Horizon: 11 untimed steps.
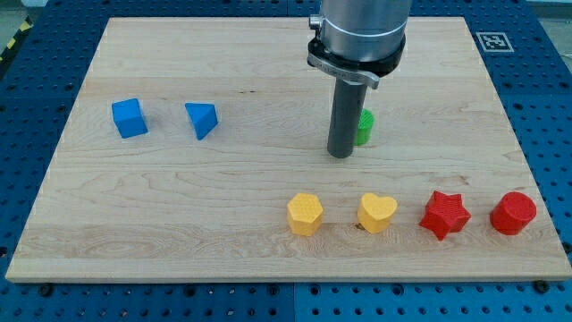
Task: Push the green circle towards the green star
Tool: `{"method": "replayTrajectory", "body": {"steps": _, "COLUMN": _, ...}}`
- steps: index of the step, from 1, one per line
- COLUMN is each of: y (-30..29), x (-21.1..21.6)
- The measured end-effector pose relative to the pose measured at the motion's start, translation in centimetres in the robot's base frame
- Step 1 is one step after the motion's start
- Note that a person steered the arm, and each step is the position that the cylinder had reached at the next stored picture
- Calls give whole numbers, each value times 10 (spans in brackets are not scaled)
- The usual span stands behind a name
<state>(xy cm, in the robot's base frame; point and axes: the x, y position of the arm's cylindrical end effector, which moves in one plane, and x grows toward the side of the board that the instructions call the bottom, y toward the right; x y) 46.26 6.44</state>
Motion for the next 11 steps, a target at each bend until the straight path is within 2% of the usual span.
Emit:
{"method": "replayTrajectory", "body": {"steps": 4, "y": 34, "x": -19}}
{"method": "replayTrajectory", "body": {"steps": 8, "y": 46, "x": -66}}
{"method": "replayTrajectory", "body": {"steps": 9, "y": 60, "x": -45}}
{"method": "replayTrajectory", "body": {"steps": 10, "y": 80, "x": -43}}
{"method": "replayTrajectory", "body": {"steps": 11, "y": 90, "x": -62}}
